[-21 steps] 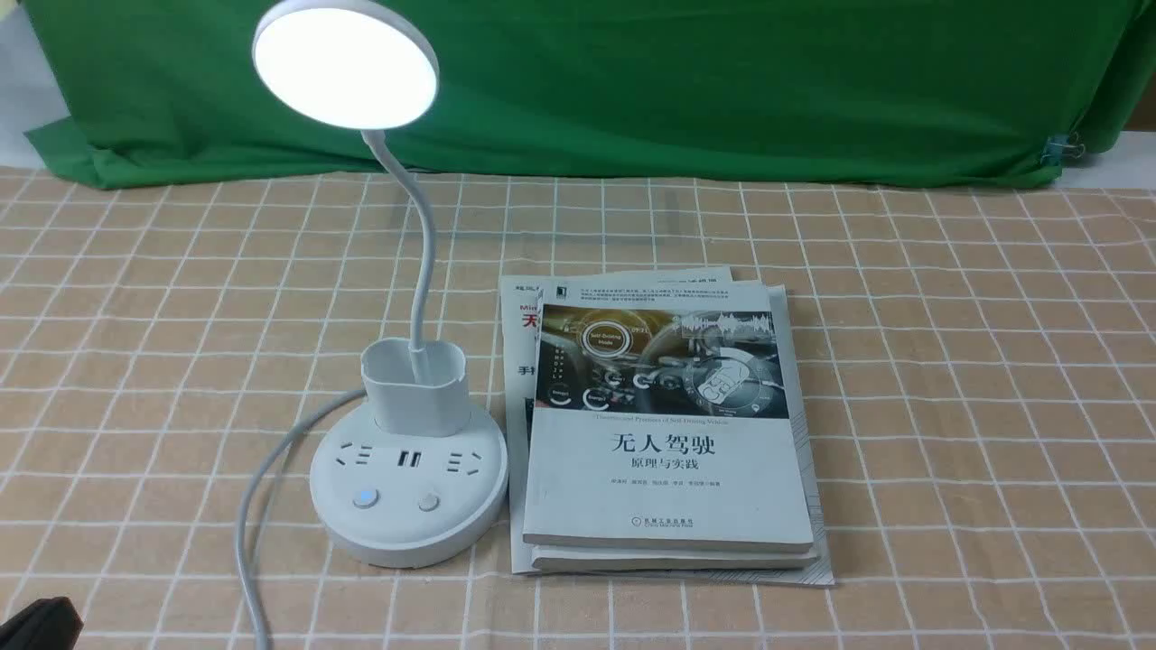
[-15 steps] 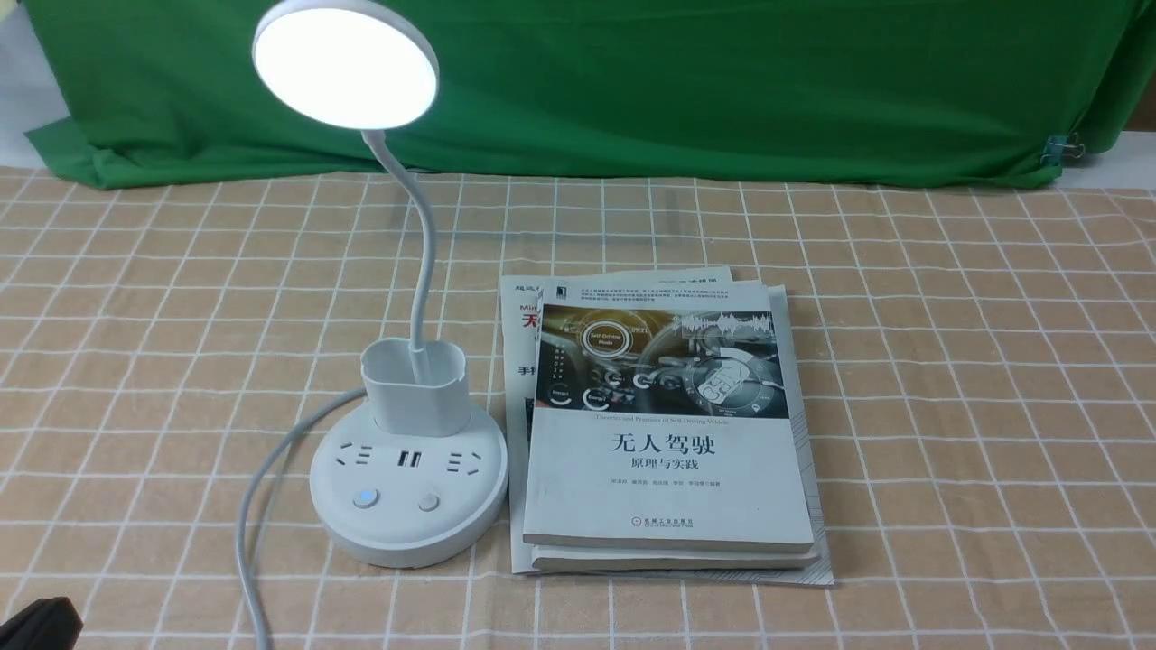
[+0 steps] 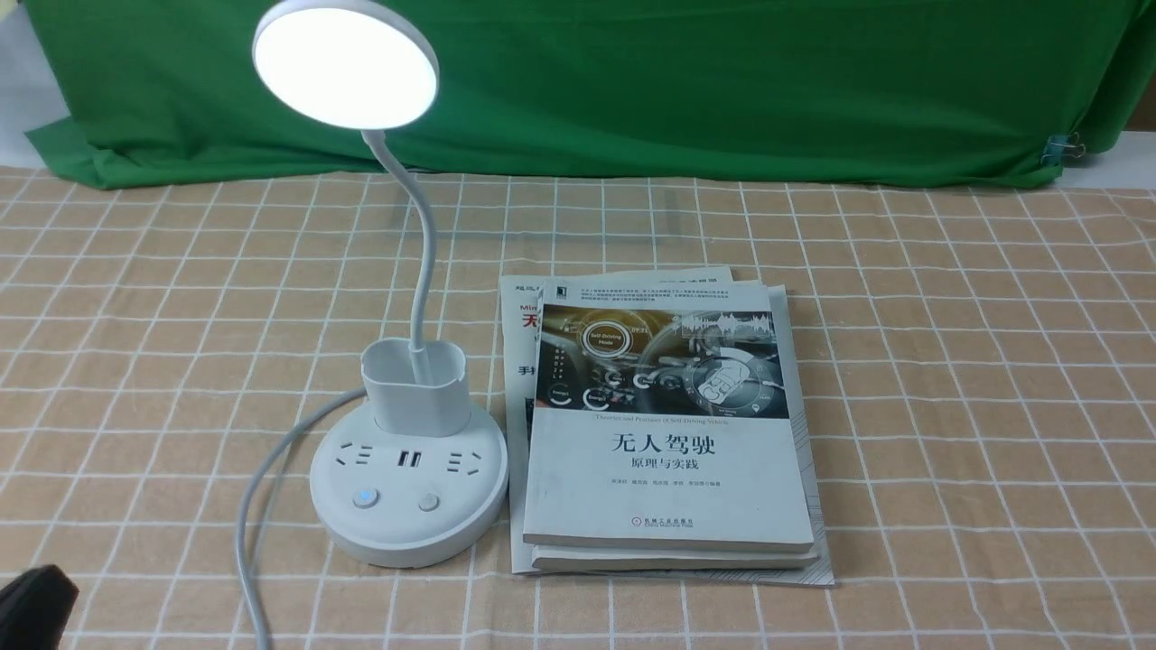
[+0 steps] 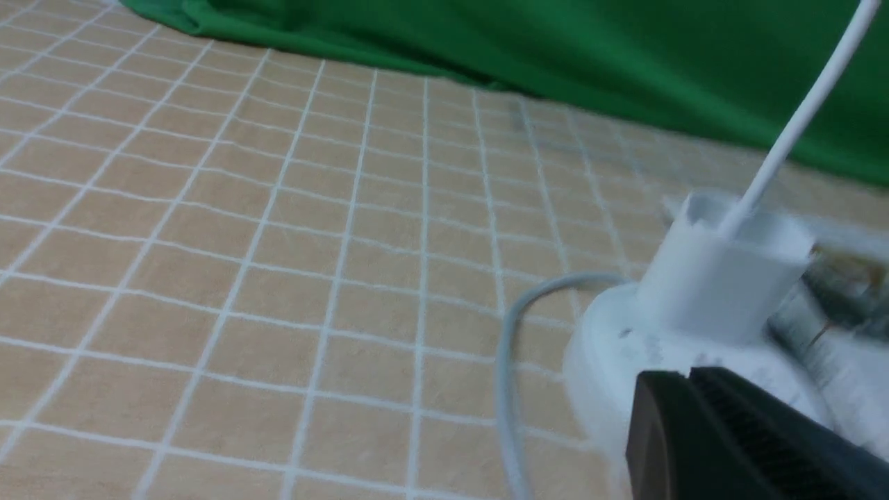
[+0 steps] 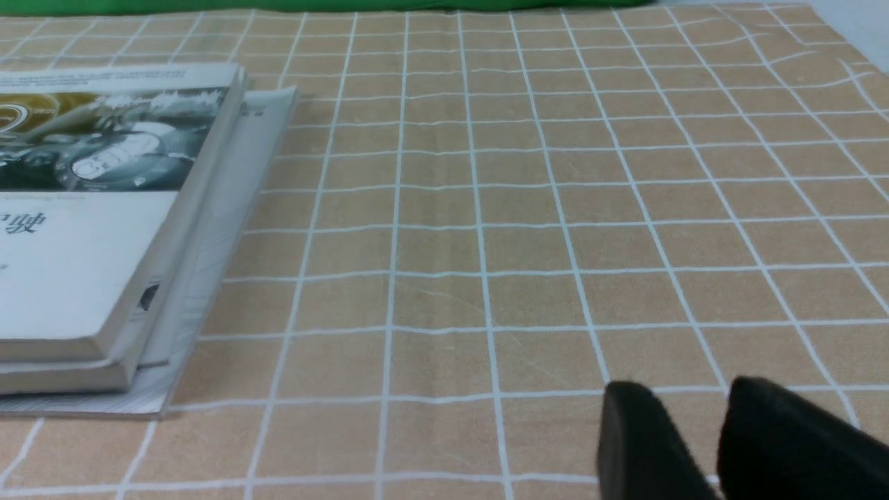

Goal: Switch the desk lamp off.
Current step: Use the left arm to press the button switch on the lamp holder

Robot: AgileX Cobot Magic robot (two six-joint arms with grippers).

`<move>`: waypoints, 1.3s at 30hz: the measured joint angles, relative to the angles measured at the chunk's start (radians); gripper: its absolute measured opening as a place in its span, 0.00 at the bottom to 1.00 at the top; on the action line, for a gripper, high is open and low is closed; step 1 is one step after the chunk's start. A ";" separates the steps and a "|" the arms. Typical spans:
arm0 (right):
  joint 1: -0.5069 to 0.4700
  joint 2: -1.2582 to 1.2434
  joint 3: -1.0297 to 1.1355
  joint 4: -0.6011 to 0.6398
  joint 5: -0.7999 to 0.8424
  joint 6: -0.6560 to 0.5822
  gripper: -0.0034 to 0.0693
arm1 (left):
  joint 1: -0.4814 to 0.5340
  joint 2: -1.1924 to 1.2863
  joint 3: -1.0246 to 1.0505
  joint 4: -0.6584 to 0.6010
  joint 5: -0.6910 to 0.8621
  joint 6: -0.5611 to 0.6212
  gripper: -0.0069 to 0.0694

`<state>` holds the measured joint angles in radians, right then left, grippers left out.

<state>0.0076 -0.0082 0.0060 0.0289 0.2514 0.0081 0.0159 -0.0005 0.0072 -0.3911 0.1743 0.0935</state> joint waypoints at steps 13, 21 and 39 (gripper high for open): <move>0.000 0.000 0.000 0.000 0.000 0.000 0.38 | 0.000 0.033 -0.093 -0.346 -0.028 -0.046 0.09; 0.000 0.000 0.000 0.000 0.000 0.000 0.38 | 0.000 0.524 -0.516 -0.011 0.547 -0.012 0.09; 0.000 0.000 0.000 0.000 0.000 0.000 0.38 | -0.518 1.507 -1.085 0.265 0.770 -0.094 0.09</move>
<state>0.0076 -0.0082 0.0060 0.0289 0.2514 0.0081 -0.5018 1.5064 -1.0775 -0.1261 0.9445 0.0000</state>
